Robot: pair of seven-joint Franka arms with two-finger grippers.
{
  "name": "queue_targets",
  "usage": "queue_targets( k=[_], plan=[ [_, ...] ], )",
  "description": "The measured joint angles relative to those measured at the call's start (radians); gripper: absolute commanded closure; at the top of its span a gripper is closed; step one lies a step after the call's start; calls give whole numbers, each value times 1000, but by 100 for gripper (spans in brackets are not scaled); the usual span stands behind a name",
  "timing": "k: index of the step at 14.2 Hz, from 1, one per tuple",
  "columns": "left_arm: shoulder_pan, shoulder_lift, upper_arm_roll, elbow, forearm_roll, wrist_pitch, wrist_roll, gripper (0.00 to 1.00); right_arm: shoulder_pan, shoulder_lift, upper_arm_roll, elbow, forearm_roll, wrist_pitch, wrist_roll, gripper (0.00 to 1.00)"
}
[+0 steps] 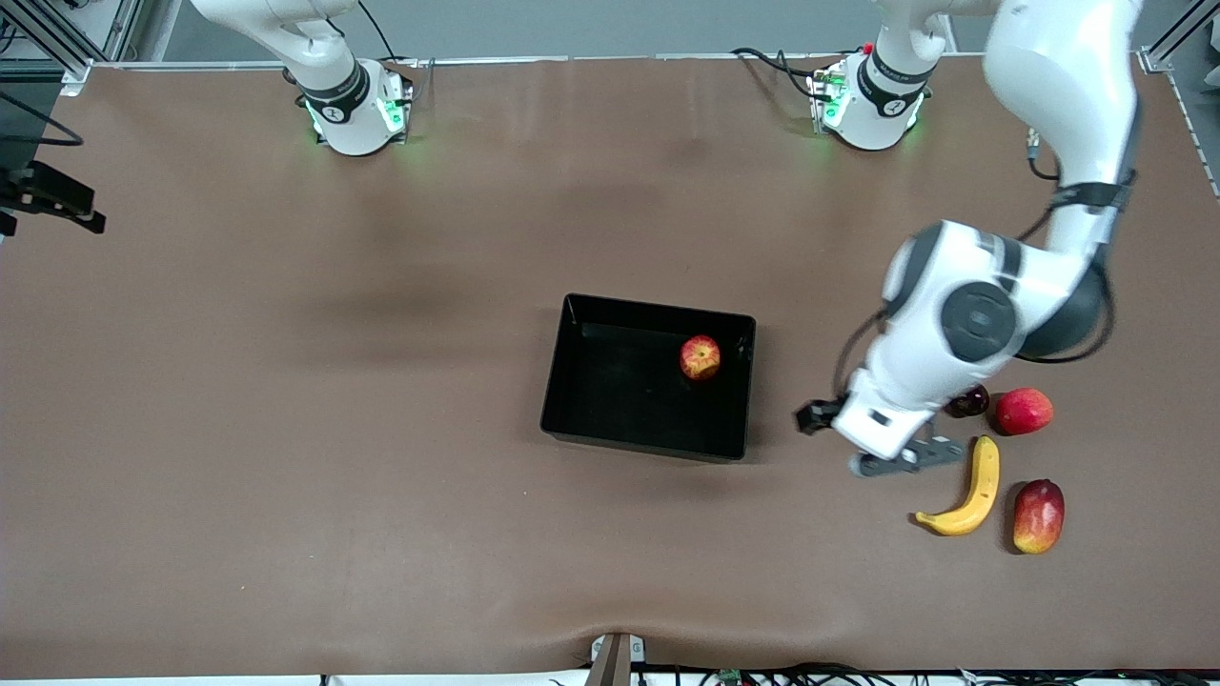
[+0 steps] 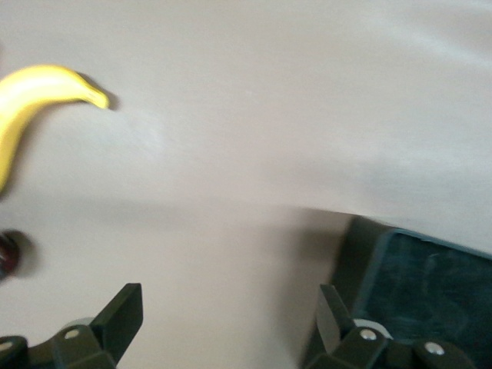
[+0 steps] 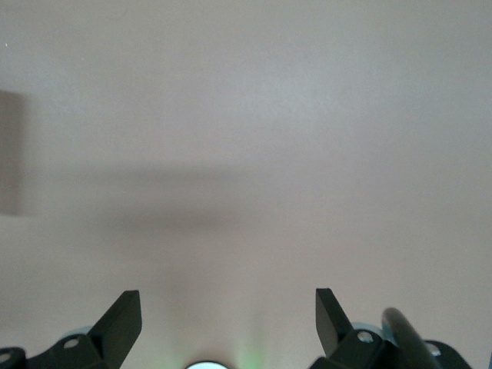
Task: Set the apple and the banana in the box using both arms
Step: 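Move the left gripper back over the yellow banana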
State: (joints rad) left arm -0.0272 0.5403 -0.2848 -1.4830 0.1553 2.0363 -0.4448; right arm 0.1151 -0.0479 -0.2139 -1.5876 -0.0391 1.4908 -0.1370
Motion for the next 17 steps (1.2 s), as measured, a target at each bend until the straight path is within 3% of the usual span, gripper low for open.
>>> queue_targets(
  k=[3,9,14,17],
  plan=[
    [89,33,1,-8,7,1,111,0,-5,1,-10,-11,9,43,0,0],
    [158,136,3,-12,254,82,144,1,-39,1,-15,-1,57,49,-3,0],
    [274,226,4,-12,301,279,413,17,-40,1,-10,-1,60,46,-3,0],
    [304,275,4,-12,301,319,457,31,-40,1,-10,-1,60,43,-3,0]
  ],
)
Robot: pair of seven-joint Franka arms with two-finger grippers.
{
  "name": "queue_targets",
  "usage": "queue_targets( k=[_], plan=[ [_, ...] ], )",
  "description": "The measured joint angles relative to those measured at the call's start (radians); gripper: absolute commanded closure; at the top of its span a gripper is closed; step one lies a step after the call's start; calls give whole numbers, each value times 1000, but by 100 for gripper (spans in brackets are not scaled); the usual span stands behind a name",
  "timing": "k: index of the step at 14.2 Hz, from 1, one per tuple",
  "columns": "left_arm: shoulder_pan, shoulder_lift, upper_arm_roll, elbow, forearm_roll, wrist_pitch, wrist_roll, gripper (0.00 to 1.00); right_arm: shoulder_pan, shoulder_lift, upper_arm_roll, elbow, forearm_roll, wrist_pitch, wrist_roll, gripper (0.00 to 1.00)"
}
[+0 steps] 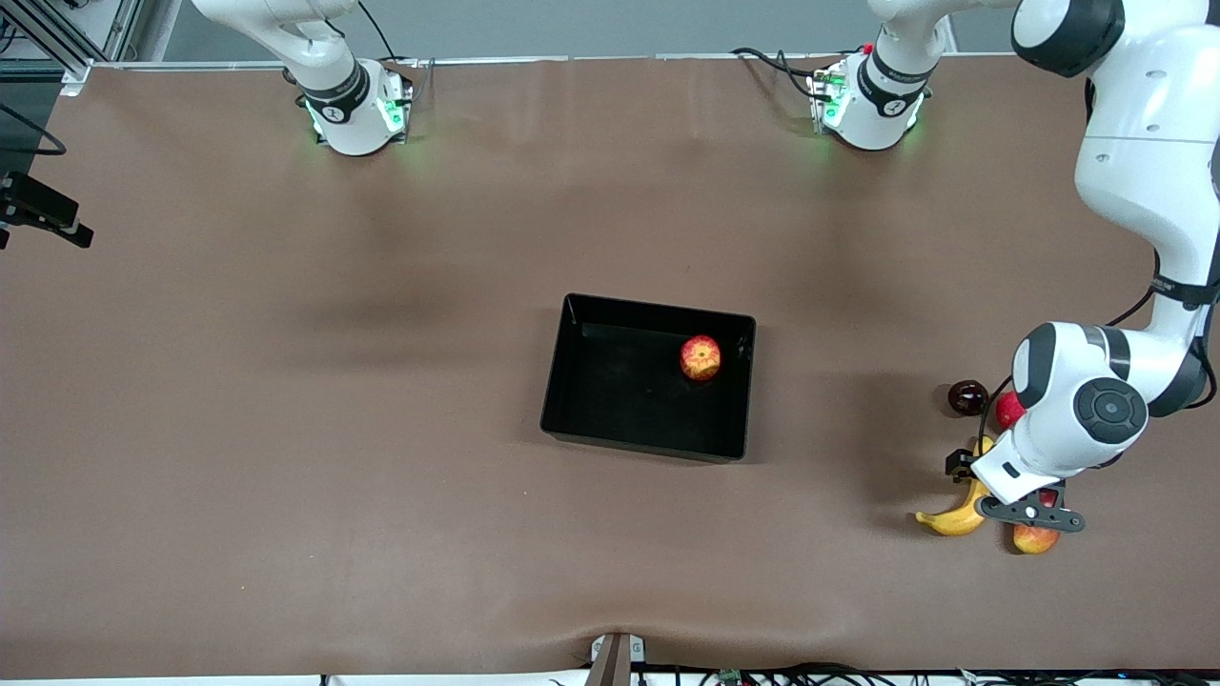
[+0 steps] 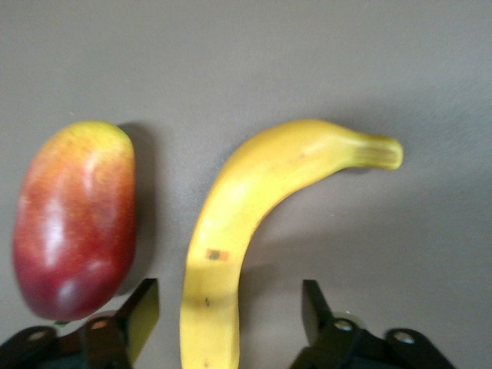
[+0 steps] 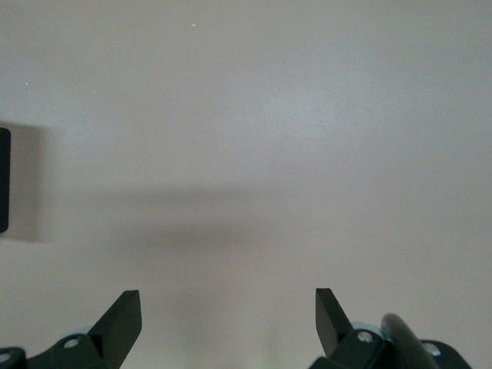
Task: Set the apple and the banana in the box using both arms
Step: 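Move the left gripper back over the yellow banana, then lower the left gripper and close it on the banana's middle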
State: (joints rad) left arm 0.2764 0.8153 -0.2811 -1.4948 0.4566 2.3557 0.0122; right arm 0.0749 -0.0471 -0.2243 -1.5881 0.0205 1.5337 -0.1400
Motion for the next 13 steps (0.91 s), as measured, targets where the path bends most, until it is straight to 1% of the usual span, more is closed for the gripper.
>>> queue_targets(
  k=[1,2,3,4,8,11,13],
  plan=[
    [1,14,0,0,0,4,0,40,0,0,0,0,0,-1,0,0],
    [1,23,0,0,0,7,0,60,0,0,0,0,0,-1,0,0],
    [2,29,0,0,0,8,-1,90,0,0,0,0,0,-2,0,0],
    [2,31,0,0,0,8,-3,100,0,0,0,0,0,-2,0,0],
    [3,24,-16,12,0,5,-5,100,-2,0,0,0,0,-2,0,0],
    [2,-3,-95,26,0,-35,-6,100,-5,0,-1,0,0,-4,0,0],
    [2,-40,-173,30,-1,-82,-27,100,-6,0,-2,0,0,-6,0,0]
  ],
)
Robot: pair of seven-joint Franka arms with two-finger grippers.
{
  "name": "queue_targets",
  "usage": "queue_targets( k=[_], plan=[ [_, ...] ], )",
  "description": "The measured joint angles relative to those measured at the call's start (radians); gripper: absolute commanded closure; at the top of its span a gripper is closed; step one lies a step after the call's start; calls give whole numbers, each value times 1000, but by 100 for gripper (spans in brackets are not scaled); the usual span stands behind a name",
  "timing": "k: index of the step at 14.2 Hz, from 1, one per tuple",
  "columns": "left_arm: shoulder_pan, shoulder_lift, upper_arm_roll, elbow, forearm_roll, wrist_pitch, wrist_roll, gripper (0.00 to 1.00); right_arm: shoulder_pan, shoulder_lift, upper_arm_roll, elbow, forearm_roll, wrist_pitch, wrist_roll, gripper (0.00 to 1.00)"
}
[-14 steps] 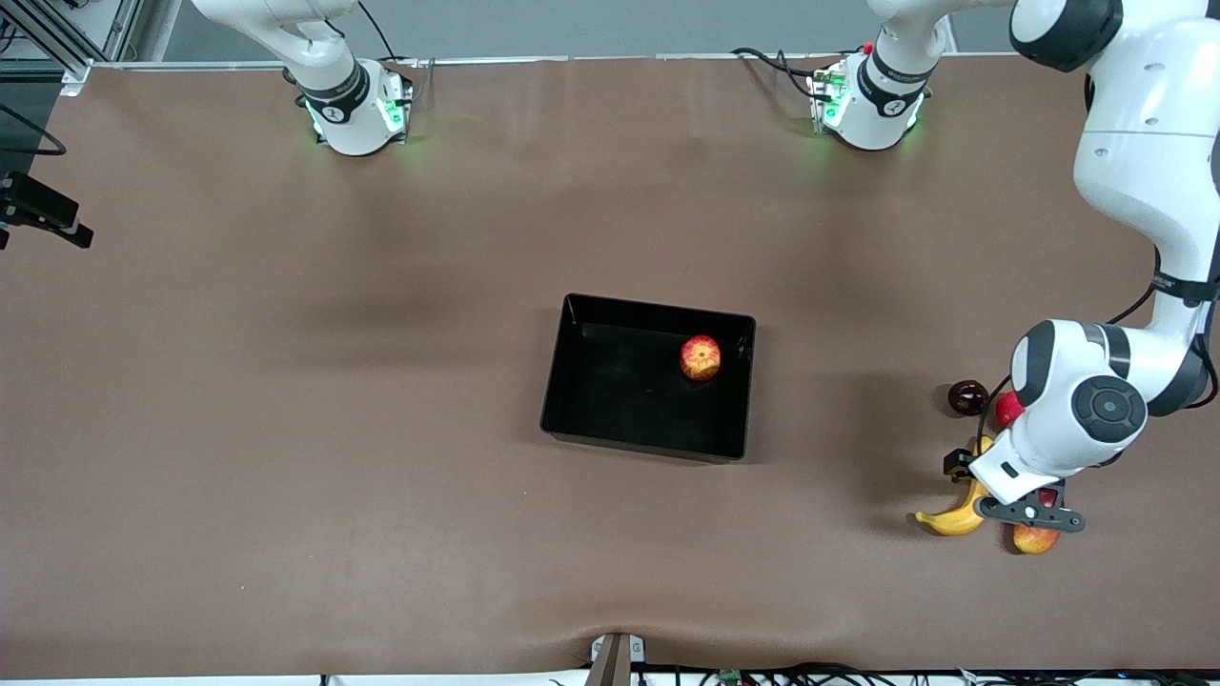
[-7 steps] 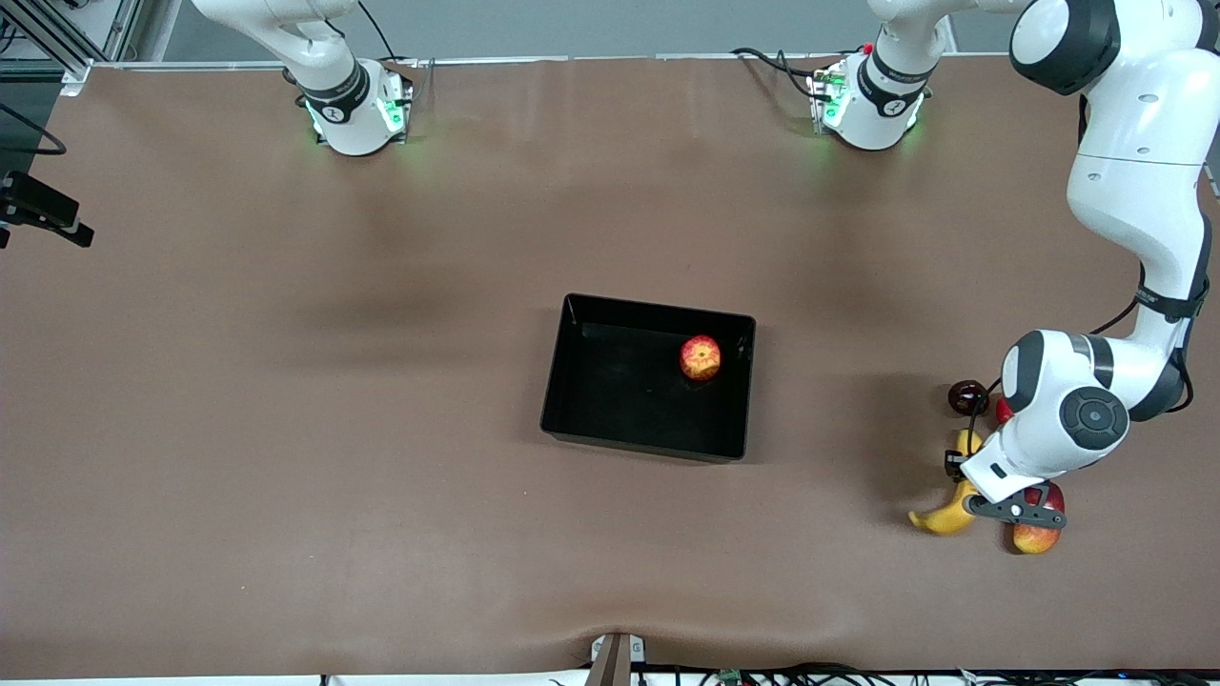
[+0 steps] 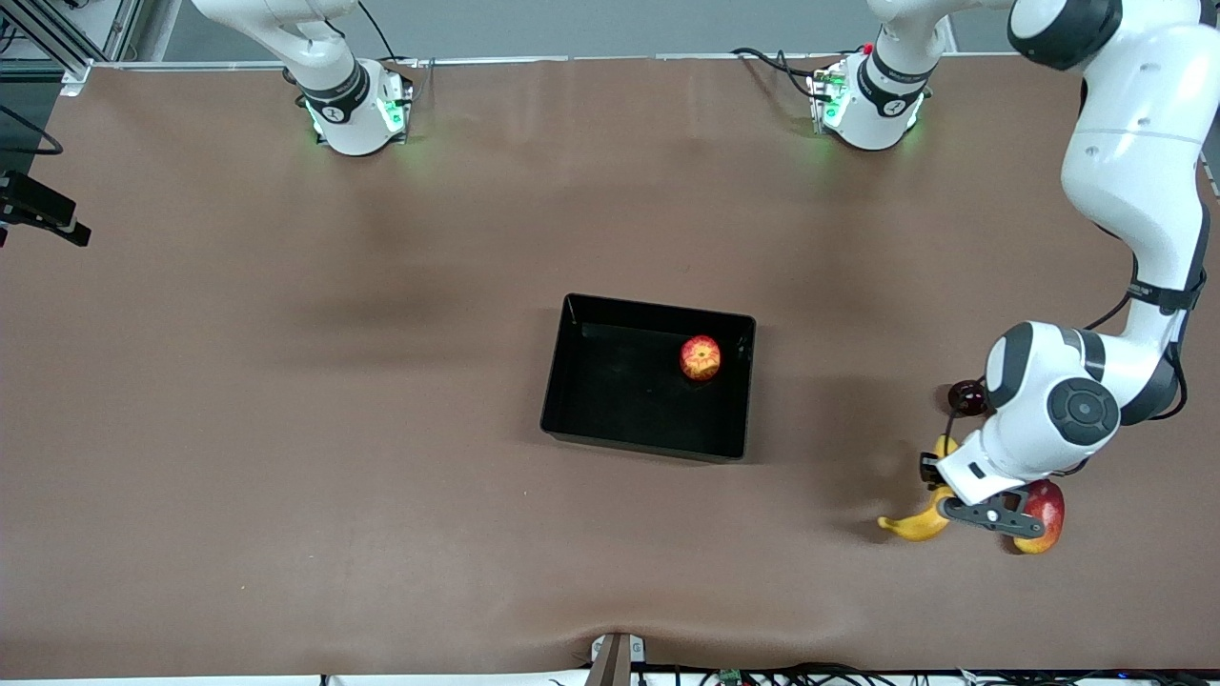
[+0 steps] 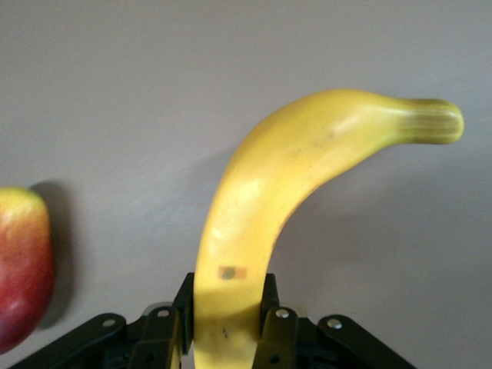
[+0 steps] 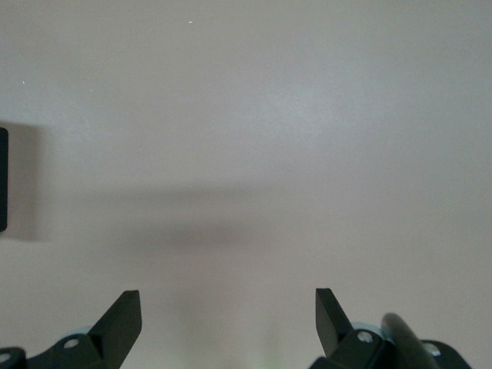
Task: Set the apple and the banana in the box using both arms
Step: 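Lower the left gripper and close it on the banana's middle, then carry the banana with the left gripper and lower it into the box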
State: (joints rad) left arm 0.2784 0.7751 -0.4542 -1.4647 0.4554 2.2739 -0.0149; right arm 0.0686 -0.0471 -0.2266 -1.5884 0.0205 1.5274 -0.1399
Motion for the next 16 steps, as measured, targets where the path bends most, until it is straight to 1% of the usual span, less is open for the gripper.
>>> queue_targets(
  k=[2,4,8,10,13,16],
  plan=[
    [1,-26,-97,0,-2,-34,-94,100,-1,0,0,0,0,-1,0,0],
    [-5,-36,-172,0,-2,-65,-203,100,-1,0,0,0,0,-1,0,0],
    [-15,-43,-267,17,-2,-163,-363,100,-1,0,-1,0,0,-2,0,0],
    [-52,-48,-291,31,-2,-199,-443,100,-2,0,-1,0,0,-2,0,0],
    [-175,-62,-294,42,-2,-213,-599,100,-2,0,-2,0,0,-3,0,0],
    [-280,-67,-288,53,-2,-216,-681,100,-2,0,-3,0,0,-3,0,0]
  ],
)
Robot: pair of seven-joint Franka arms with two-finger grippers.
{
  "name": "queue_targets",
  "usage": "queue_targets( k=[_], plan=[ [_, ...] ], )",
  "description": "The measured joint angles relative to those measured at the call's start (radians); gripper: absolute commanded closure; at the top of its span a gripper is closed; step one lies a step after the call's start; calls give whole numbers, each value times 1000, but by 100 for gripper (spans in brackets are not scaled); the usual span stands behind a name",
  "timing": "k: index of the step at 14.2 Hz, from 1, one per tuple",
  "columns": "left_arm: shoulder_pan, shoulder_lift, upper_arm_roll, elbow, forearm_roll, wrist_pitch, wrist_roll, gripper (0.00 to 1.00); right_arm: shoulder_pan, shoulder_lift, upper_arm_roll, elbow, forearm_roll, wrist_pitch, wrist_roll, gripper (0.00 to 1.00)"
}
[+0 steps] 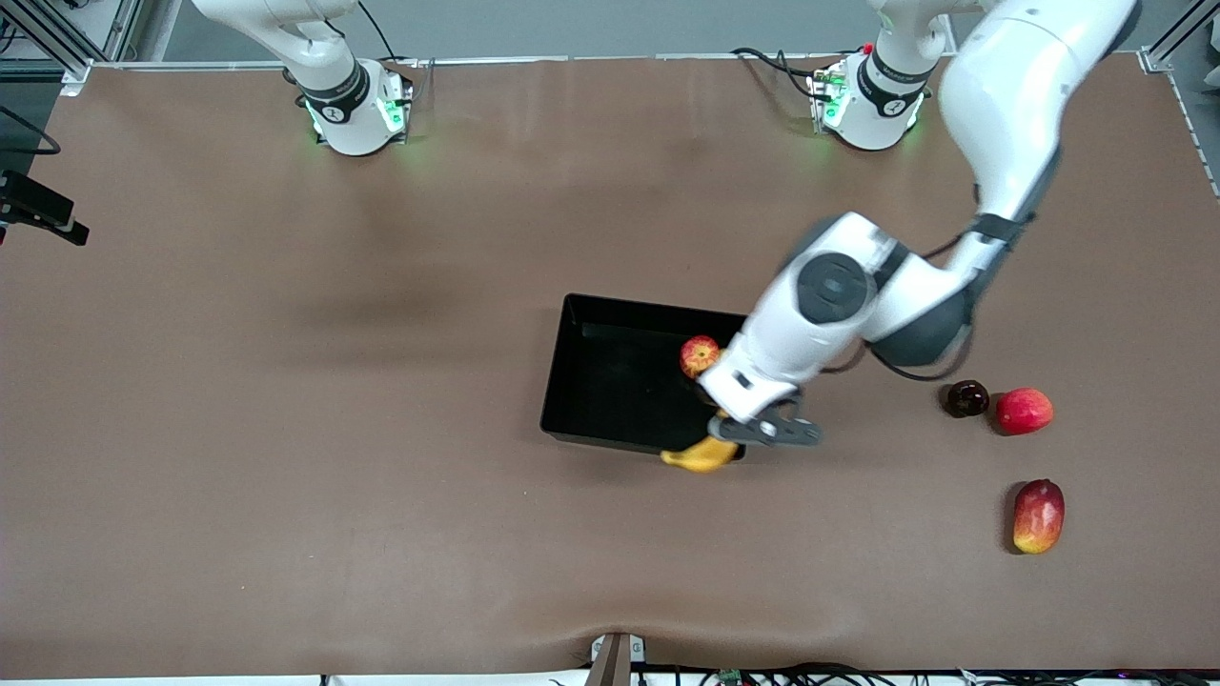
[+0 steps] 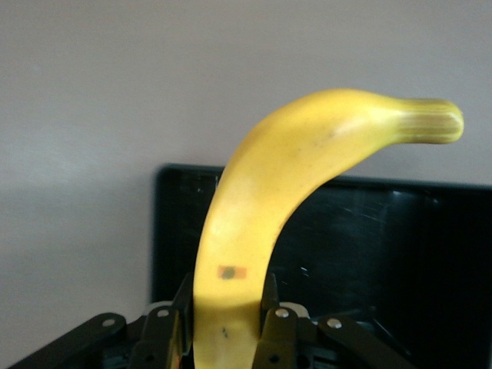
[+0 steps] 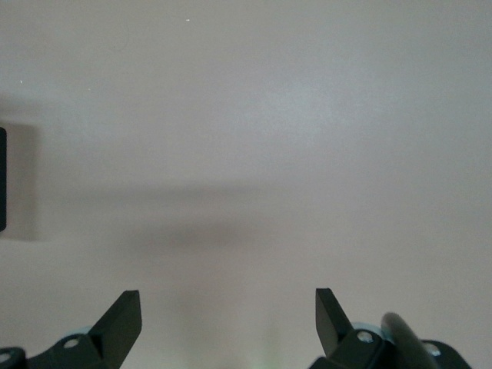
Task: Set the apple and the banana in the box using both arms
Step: 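Carry the banana with the left gripper and lower it into the box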
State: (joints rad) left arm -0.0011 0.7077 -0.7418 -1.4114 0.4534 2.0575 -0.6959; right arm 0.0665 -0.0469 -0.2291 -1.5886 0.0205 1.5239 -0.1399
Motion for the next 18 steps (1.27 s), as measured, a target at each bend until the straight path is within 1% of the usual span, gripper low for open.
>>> queue_targets(
  k=[4,8,10,15,18],
  plan=[
    [-99,1,21,27,0,0,-102,100,0,0,0,0,-8,0,0,0],
    [-256,16,125,84,0,0,-235,100,0,0,0,0,-30,0,0,0],
    [-324,33,174,109,-1,1,-264,100,0,0,0,0,-31,-1,0,0],
    [-399,62,228,133,-1,48,-333,100,0,1,0,0,-31,-1,0,0],
    [-485,78,308,141,-1,83,-382,100,0,1,0,0,-32,-1,0,0]
  ],
)
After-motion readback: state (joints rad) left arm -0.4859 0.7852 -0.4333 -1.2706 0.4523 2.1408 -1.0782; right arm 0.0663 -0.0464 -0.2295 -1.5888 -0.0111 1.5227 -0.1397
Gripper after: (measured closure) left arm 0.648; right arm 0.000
